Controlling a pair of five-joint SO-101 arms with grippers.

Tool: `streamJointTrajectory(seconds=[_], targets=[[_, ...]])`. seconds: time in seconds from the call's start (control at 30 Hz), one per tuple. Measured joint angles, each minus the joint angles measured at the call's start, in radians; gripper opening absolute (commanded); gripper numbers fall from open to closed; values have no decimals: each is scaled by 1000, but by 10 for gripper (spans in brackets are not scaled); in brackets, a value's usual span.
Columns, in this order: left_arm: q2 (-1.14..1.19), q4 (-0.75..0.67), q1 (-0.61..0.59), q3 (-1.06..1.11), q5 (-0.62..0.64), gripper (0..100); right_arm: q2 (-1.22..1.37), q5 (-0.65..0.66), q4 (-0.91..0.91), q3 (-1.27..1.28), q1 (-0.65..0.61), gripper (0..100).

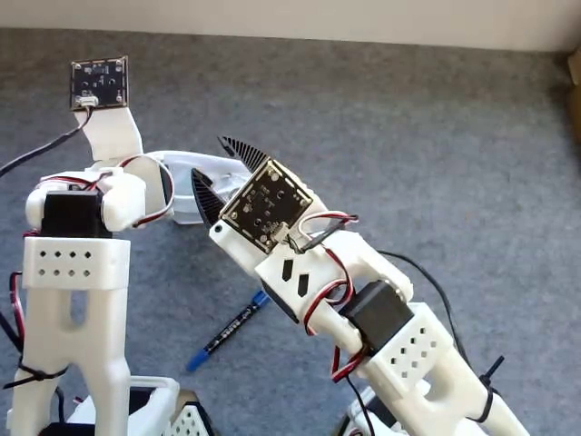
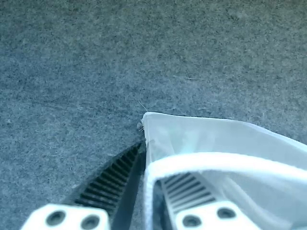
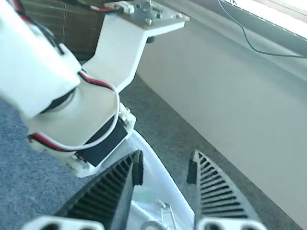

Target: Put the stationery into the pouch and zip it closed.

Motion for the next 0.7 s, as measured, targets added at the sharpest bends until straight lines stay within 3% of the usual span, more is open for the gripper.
streamJointTrajectory(seconds=[0.7], targets=[[0,-3,-40,0,40,7,0,0,23,0,0,149]])
